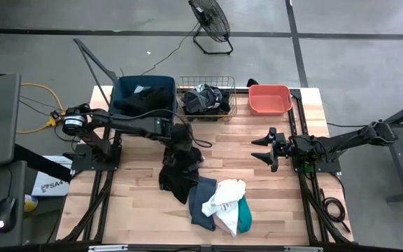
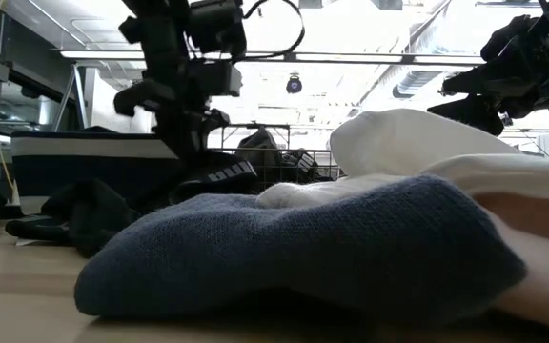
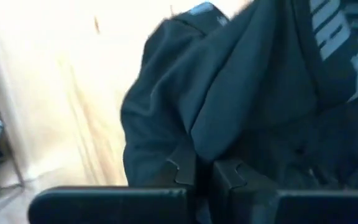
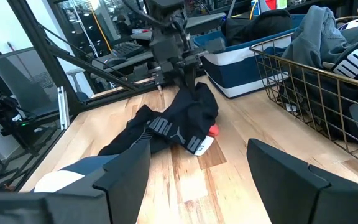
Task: Pick & Place Cloths
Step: Put the black underwear into the wire basket
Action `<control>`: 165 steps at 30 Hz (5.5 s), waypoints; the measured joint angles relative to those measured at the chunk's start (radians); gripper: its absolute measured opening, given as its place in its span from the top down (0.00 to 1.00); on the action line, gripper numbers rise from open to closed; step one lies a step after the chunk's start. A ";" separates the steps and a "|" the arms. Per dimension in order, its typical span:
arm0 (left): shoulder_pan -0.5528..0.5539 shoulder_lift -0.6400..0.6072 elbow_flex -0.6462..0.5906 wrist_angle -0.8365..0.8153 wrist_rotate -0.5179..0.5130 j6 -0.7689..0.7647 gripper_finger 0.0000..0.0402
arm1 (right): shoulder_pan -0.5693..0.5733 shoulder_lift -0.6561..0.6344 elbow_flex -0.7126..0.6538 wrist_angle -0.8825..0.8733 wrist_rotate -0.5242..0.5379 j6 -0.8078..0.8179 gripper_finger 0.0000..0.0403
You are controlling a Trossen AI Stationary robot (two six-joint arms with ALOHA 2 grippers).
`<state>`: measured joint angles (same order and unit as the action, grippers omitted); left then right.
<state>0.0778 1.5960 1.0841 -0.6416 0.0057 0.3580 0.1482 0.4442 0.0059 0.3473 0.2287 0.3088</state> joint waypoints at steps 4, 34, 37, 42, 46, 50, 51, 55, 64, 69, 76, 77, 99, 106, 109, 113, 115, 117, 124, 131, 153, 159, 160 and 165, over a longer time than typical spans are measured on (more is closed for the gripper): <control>-0.009 -0.022 0.076 -0.058 -0.017 0.002 0.99 | 0.000 0.000 0.000 0.000 0.000 0.000 0.35; -0.189 -0.093 0.724 -0.297 -0.806 0.057 1.00 | 0.000 0.003 0.000 -0.002 0.000 0.000 0.35; -0.189 -0.092 0.724 -0.246 -0.894 0.077 1.00 | 0.000 0.003 0.000 -0.002 0.000 0.000 0.35; -0.189 -0.092 0.724 -0.157 -0.971 0.133 1.00 | 0.000 0.003 0.000 -0.001 0.000 0.000 0.35; -0.178 -0.092 0.724 -0.058 -1.040 0.206 1.00 | 0.000 0.003 0.000 -0.001 0.000 0.000 0.35; -0.136 -0.092 0.724 0.042 -1.043 0.278 1.00 | 0.000 0.003 0.000 -0.002 0.000 0.000 0.35; -0.119 -0.092 0.724 0.060 -1.035 0.288 1.00 | 0.000 0.003 0.000 -0.002 0.000 0.000 0.35; -0.036 -0.091 0.723 0.085 -0.979 0.293 1.00 | 0.000 0.003 0.000 -0.002 0.000 0.000 0.35; 0.132 -0.086 0.723 0.137 -0.823 0.275 1.00 | 0.000 0.003 0.000 -0.002 0.000 0.000 0.35; 0.194 -0.083 0.722 0.198 -0.750 0.265 1.00 | 0.000 0.003 0.000 -0.001 0.000 0.000 0.35; 0.263 -0.031 0.722 0.234 -0.669 0.246 1.00 | 0.000 0.003 0.000 -0.002 0.000 0.000 0.35; 0.276 -0.019 0.721 0.233 -0.667 0.241 1.00 | 0.000 0.002 0.000 -0.001 0.000 0.000 0.35; 0.328 0.269 0.720 0.201 -0.530 0.034 1.00 | 0.000 0.003 0.000 -0.002 0.000 0.000 0.35; 0.335 0.310 0.720 0.086 -0.481 -0.118 1.00 | 0.000 0.003 0.000 -0.002 0.000 0.000 0.35; 0.345 0.319 0.722 0.030 -0.462 -0.183 1.00 | 0.000 0.003 0.000 -0.002 0.000 0.000 0.35; 0.376 0.319 0.722 -0.042 -0.373 -0.283 1.00 | 0.000 0.002 0.000 -0.002 0.000 0.000 0.35; 0.403 0.319 0.722 -0.086 -0.286 -0.335 1.00 | 0.000 0.003 0.000 -0.002 0.000 0.000 0.35; 0.428 0.319 0.721 -0.127 -0.197 -0.378 1.00 | 0.000 0.002 0.000 -0.001 0.000 0.000 0.35; 0.481 0.319 0.721 -0.224 -0.055 -0.461 1.00 | 0.000 0.003 0.000 -0.001 0.000 0.000 0.35; 0.471 0.372 0.722 -0.235 -0.033 -0.469 1.00 | 0.000 0.003 0.000 -0.002 0.000 0.000 0.35; 0.466 0.516 0.722 -0.198 0.072 -0.497 1.00 | 0.000 0.003 0.000 -0.001 0.000 0.000 0.35; 0.464 0.516 0.722 -0.191 0.102 -0.495 0.98 | 0.000 0.003 0.000 -0.001 0.000 0.000 0.35; 0.464 0.517 0.721 -0.187 0.110 -0.494 0.97 | 0.000 0.002 0.000 -0.001 0.000 0.000 0.35; 0.458 0.509 0.721 -0.187 0.121 -0.493 0.82 | 0.000 0.003 0.000 -0.001 0.000 0.000 0.35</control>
<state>0.5356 2.1048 1.8055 -0.8287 0.1269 -0.1350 0.1483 0.4468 0.0059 0.3462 0.2287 0.3088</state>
